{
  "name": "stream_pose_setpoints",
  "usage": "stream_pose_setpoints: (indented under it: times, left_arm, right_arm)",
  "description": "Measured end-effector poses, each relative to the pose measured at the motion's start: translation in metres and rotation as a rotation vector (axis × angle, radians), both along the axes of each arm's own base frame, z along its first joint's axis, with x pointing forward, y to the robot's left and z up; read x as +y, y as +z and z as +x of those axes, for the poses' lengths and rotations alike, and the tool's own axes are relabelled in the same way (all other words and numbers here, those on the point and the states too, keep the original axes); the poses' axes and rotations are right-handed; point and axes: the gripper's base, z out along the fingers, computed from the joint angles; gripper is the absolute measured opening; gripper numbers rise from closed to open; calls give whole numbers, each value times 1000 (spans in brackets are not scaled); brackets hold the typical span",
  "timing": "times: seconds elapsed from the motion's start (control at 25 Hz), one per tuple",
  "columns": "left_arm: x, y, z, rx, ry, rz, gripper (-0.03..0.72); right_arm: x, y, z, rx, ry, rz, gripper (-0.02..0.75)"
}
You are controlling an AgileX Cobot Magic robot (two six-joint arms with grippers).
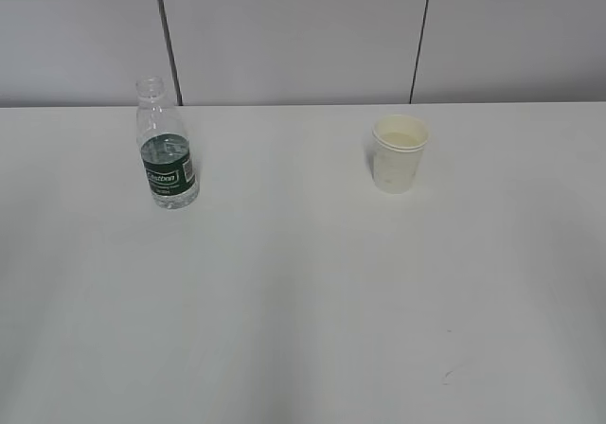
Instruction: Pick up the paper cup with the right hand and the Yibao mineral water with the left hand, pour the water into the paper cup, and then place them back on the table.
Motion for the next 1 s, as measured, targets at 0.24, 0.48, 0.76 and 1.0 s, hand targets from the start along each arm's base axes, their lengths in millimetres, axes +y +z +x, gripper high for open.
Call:
stream_pose_setpoints:
  times: [0.24,0.48,0.76,1.0]
  left_arm:
    - [7,-20,-42,-144,-3,-22,469]
    - [11,-42,-71,-251,-4,-39,469]
    - [15,-59,-97,-376,-5,-62,469]
    - [14,-65,-93,-394,-9,-63,469]
  right_arm:
    - [-3,-18,-38,-116,27,-15,586]
    - [-5,-34,-67,-244,30,-15,586]
    - [-6,-52,-81,-328,33,-14,586]
    - [-6,-55,-73,-379,46,-26,586]
